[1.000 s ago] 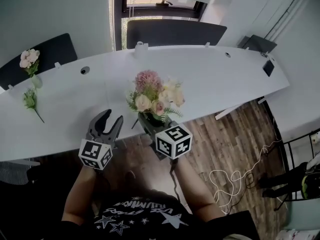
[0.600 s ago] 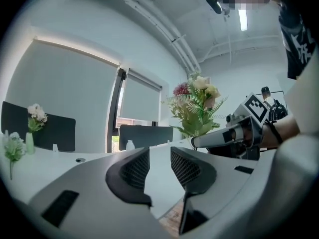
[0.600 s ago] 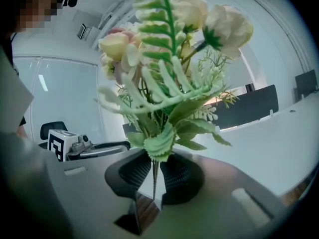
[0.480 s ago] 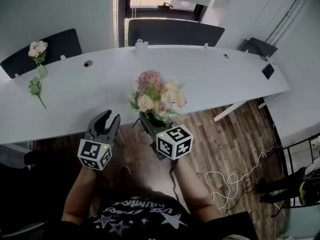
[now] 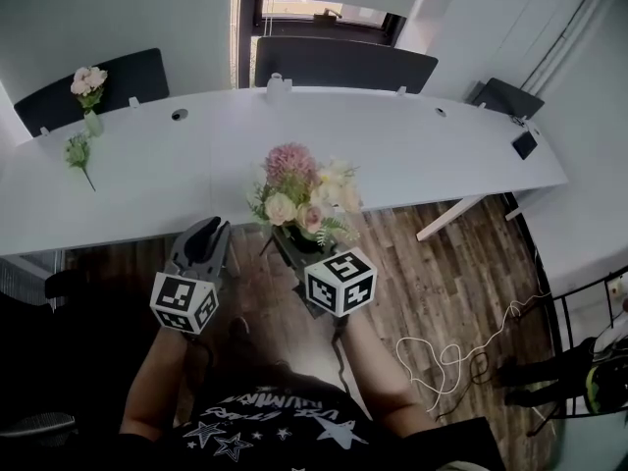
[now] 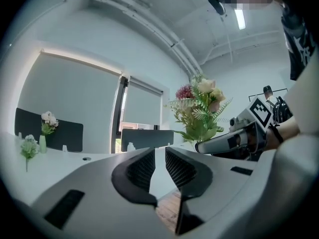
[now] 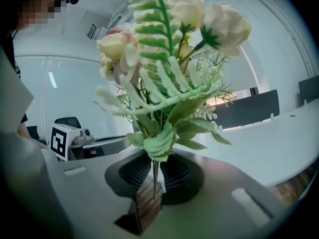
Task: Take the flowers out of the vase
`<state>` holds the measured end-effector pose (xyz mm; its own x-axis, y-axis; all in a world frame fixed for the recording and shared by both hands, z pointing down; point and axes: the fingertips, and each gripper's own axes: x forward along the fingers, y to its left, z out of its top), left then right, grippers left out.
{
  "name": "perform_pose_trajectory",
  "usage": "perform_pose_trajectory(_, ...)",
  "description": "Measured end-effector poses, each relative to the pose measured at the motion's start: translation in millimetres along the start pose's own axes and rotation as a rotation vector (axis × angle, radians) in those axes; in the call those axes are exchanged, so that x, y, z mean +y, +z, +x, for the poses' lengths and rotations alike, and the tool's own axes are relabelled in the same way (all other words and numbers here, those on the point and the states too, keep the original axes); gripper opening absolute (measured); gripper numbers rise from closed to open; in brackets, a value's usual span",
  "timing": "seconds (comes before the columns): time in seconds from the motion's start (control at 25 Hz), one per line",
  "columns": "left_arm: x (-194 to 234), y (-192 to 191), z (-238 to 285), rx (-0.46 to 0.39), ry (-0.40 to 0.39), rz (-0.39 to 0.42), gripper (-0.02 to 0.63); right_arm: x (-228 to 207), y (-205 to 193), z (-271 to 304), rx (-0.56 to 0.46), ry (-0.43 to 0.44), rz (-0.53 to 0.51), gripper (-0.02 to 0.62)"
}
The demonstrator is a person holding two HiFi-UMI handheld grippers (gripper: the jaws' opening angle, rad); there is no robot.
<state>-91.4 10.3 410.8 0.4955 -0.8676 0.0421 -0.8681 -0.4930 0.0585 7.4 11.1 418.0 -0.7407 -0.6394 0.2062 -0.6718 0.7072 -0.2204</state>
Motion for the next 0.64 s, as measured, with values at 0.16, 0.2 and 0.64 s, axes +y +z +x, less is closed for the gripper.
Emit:
perform_pose_trajectory(0.16, -15.3, -0.8, -11.9, -0.005, -0.004, -0.003, 0.052, 6.8, -6.1, -15.1, 0.004, 0.005, -0.002, 0.055)
perform_pose_trajectory(0.2, -19.2, -1.7, -14.4, -0.003, -0.003, -0.003, 0.044, 8.0, -7.5, -19.2, 0.005, 0.006, -0.003, 0.055)
perform_pose_trajectory(0.64, -51.8, -15.6, -29.6, 0.022, 0.007, 0.002, 0.029, 12.6, -24.9, -49.8, 0.026, 0.018, -0.021, 0.055)
